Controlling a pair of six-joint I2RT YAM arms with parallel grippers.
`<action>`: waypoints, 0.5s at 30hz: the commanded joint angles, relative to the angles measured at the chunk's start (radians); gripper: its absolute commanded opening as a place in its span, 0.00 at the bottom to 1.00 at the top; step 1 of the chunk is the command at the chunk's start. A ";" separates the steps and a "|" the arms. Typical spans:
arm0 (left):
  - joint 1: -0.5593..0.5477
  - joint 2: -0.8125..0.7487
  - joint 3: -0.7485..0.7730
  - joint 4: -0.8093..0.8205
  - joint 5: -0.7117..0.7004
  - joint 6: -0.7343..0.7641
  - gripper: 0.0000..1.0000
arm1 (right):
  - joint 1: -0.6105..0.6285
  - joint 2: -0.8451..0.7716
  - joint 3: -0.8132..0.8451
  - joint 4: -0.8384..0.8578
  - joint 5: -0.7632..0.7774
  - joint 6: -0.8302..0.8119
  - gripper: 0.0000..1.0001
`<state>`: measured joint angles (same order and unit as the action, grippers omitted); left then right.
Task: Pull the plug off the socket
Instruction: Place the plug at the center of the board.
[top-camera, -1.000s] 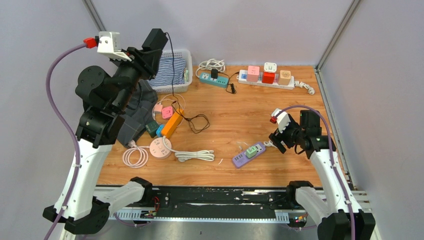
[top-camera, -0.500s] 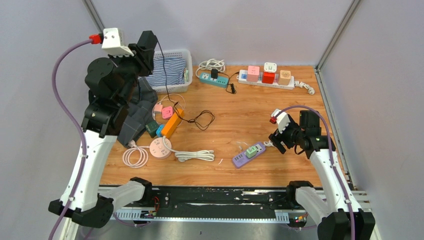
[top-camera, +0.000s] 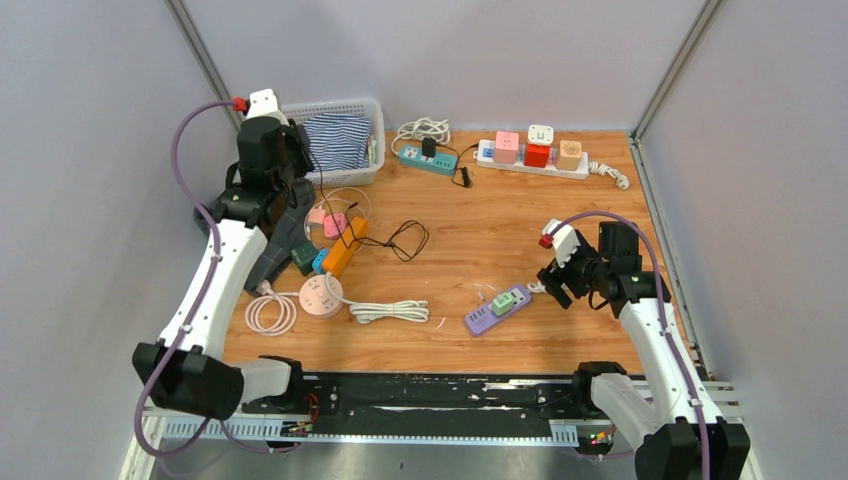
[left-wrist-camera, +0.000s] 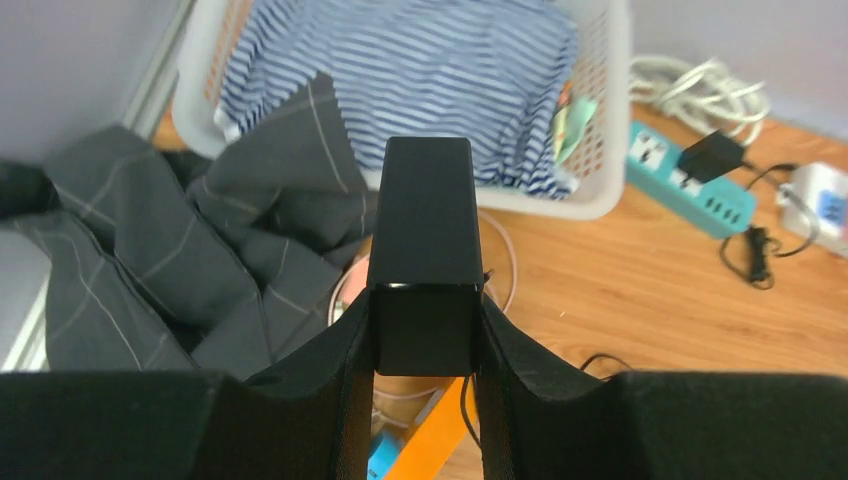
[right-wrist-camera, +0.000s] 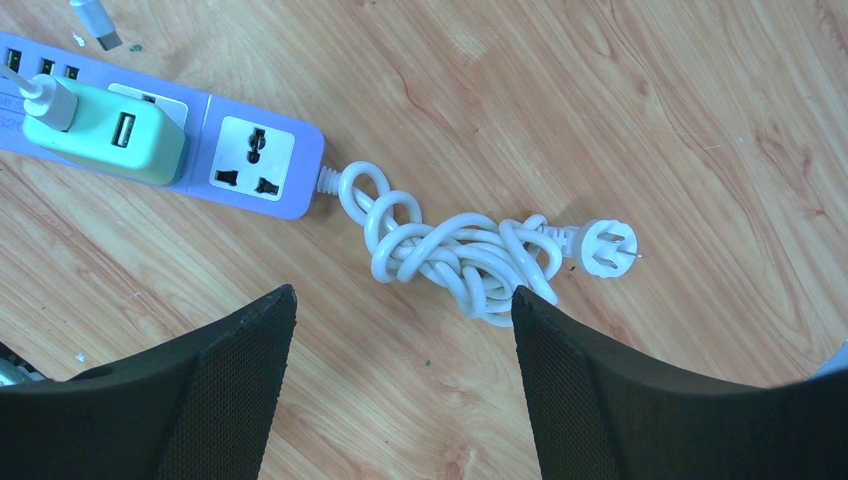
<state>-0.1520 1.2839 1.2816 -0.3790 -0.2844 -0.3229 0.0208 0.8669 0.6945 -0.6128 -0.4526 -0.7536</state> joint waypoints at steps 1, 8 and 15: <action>0.009 0.062 -0.021 -0.042 -0.070 -0.084 0.00 | -0.012 -0.001 -0.013 -0.005 -0.019 -0.010 0.80; 0.017 0.115 -0.082 -0.052 -0.125 -0.128 0.02 | -0.011 0.005 -0.015 -0.005 -0.019 -0.012 0.80; 0.018 0.166 -0.102 -0.077 -0.212 -0.139 0.06 | -0.011 0.001 -0.014 -0.007 -0.023 -0.013 0.80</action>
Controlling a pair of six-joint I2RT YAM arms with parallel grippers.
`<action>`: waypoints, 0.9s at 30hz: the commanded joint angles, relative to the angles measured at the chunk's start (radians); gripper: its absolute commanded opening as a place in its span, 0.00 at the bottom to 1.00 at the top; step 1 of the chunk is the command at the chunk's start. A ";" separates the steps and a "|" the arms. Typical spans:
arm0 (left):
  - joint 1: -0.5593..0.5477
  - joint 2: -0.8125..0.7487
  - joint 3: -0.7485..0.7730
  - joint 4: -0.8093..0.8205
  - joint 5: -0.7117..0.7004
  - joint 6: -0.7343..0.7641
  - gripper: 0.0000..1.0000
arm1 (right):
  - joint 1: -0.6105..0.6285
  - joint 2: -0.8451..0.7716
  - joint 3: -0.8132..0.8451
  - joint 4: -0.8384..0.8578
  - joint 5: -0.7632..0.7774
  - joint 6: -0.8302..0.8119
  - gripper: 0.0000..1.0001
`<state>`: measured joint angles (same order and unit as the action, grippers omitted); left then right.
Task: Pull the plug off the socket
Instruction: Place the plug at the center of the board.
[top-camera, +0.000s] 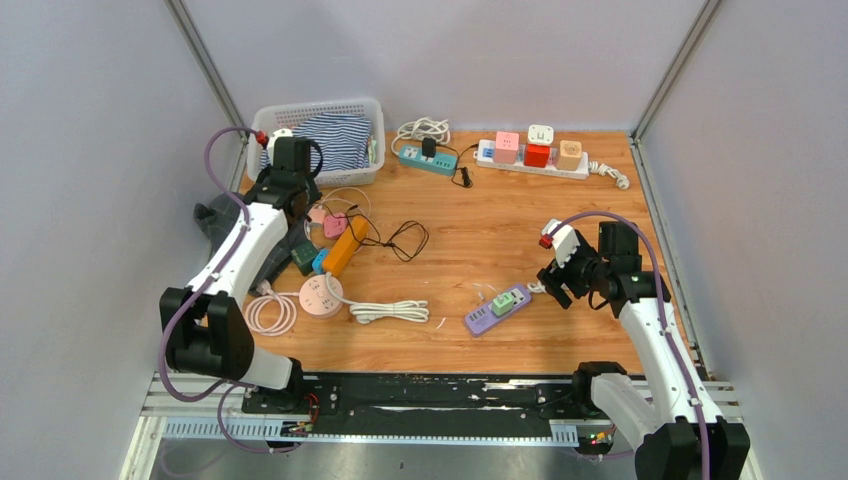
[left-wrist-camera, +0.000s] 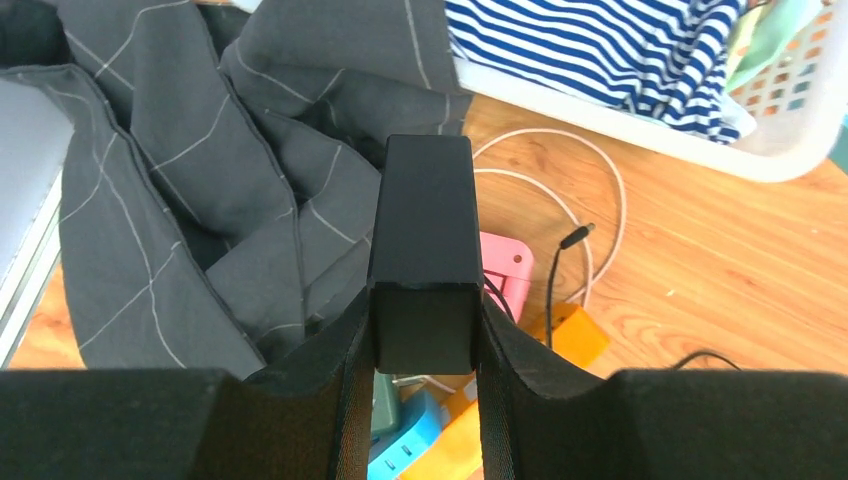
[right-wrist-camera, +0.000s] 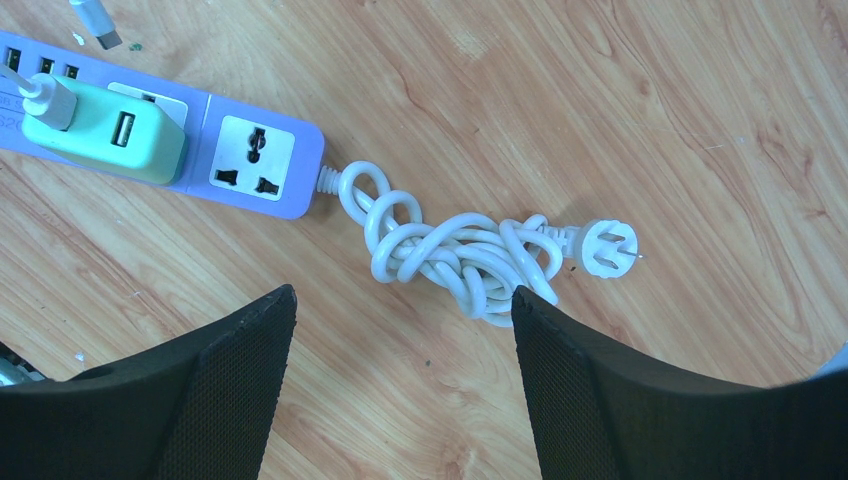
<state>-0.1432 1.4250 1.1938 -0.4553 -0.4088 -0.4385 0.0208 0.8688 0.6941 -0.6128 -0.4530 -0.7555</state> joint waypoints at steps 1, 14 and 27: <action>0.010 0.033 -0.019 -0.005 -0.103 -0.025 0.07 | -0.012 -0.002 -0.013 -0.008 -0.024 -0.011 0.80; 0.013 0.082 -0.012 -0.060 -0.197 -0.075 0.54 | -0.011 -0.005 -0.014 -0.013 -0.032 -0.013 0.80; 0.013 -0.039 0.042 -0.112 -0.108 -0.148 0.84 | -0.041 -0.002 -0.016 -0.013 -0.039 -0.017 0.80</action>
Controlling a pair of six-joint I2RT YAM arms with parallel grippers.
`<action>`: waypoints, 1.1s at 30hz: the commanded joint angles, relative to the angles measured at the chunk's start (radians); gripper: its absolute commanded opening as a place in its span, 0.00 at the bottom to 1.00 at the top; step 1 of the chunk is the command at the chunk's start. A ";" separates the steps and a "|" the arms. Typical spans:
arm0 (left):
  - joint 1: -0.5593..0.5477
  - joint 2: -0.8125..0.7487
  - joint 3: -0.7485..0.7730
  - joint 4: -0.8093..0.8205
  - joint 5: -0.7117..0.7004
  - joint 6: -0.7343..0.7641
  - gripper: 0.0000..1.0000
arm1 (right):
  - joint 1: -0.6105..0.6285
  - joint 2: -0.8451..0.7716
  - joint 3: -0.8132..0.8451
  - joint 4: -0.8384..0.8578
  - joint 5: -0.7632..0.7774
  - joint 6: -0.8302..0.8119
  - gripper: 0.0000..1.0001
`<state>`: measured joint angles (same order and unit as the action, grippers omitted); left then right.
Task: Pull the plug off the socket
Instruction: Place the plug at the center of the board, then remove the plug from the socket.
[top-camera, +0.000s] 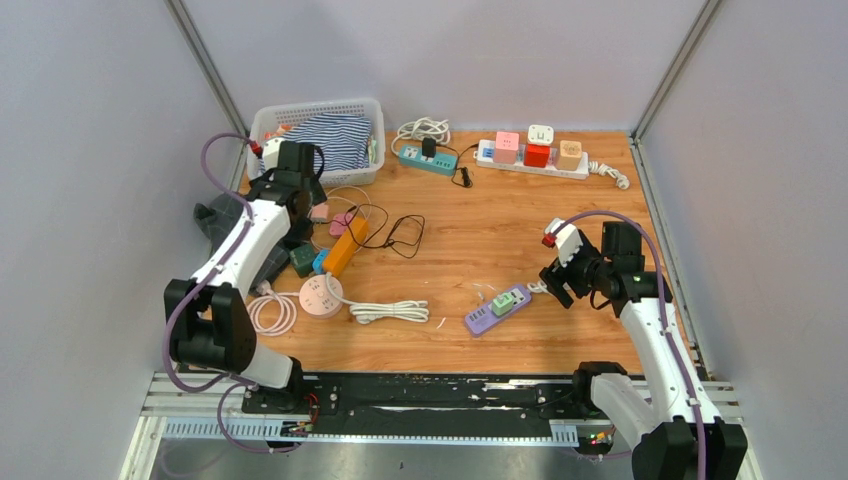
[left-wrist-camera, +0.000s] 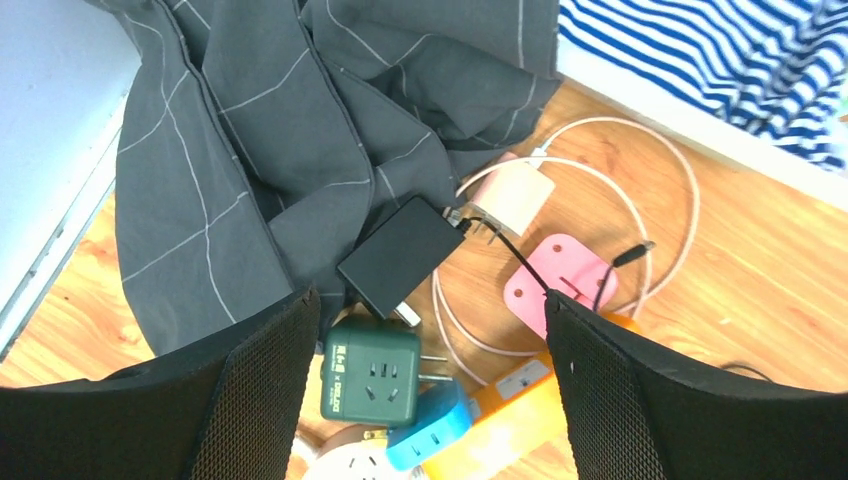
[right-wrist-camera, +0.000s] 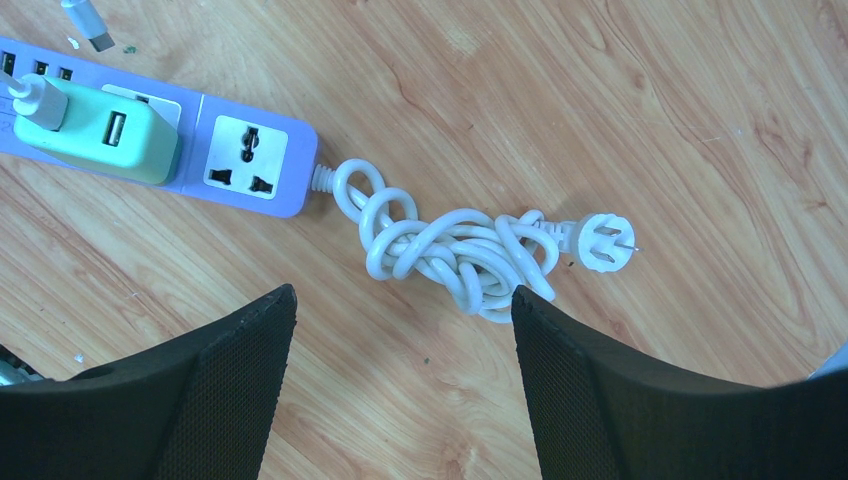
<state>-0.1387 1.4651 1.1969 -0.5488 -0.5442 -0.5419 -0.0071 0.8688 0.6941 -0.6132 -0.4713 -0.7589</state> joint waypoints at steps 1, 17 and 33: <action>0.008 -0.092 0.038 -0.018 0.046 -0.050 0.85 | -0.014 0.000 -0.016 -0.014 -0.021 -0.014 0.80; -0.014 -0.249 -0.110 0.269 0.743 0.101 1.00 | -0.014 0.005 -0.018 -0.021 -0.038 -0.022 0.80; -0.161 -0.387 -0.266 0.537 1.170 0.207 1.00 | -0.015 0.011 -0.018 -0.023 -0.041 -0.025 0.80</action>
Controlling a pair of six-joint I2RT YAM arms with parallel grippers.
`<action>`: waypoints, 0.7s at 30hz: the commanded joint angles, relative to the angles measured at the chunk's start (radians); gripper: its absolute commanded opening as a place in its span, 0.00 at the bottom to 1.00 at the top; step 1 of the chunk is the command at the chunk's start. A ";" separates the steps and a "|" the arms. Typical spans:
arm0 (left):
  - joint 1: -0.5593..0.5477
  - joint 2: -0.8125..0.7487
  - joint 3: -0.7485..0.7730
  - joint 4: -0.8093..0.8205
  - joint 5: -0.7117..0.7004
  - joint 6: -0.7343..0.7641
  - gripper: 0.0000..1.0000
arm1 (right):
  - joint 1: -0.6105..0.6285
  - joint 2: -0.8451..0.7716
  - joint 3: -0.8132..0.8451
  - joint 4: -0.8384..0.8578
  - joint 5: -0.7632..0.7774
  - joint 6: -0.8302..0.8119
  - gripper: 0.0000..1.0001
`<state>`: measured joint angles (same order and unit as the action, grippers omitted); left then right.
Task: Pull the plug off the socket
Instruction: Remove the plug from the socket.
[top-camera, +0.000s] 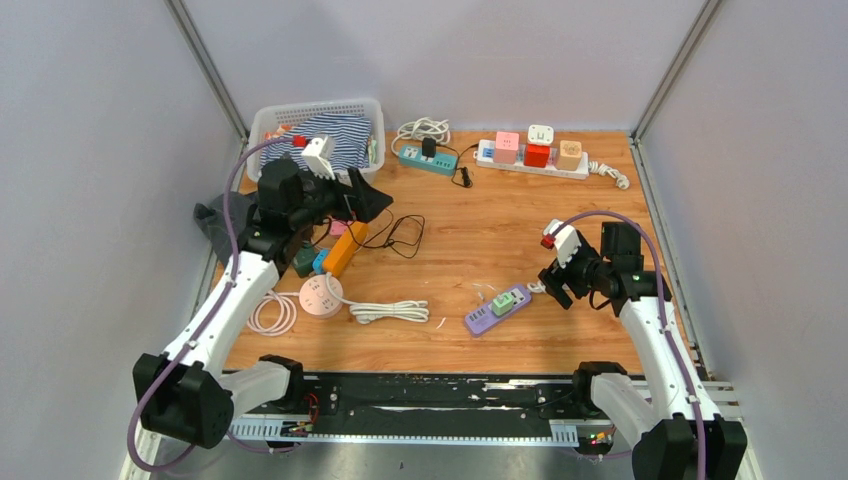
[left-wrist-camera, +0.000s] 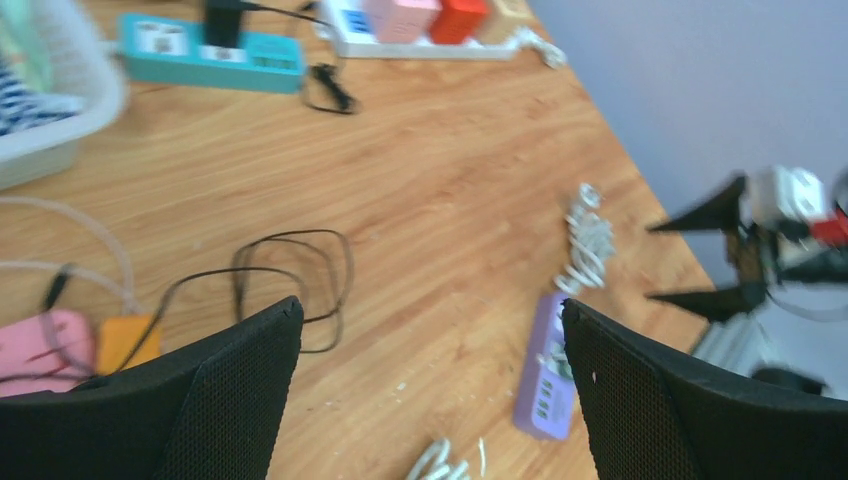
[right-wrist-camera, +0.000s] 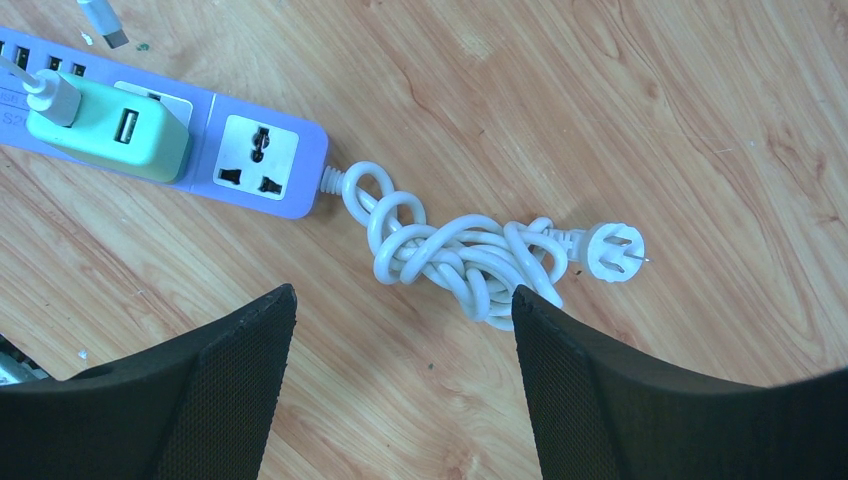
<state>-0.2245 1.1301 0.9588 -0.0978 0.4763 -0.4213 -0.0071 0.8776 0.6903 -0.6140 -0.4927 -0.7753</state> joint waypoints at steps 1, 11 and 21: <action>-0.108 -0.059 -0.032 0.086 0.168 0.121 1.00 | -0.016 0.002 -0.014 -0.021 -0.018 -0.008 0.80; -0.420 -0.127 -0.093 0.086 0.153 0.230 1.00 | -0.022 0.008 -0.011 -0.024 -0.020 -0.004 0.80; -0.637 -0.112 -0.245 0.209 -0.159 0.224 1.00 | -0.047 0.002 -0.010 -0.024 -0.015 0.004 0.80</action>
<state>-0.8177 0.9962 0.7982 0.0193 0.4637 -0.2043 -0.0319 0.8841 0.6903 -0.6140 -0.4976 -0.7750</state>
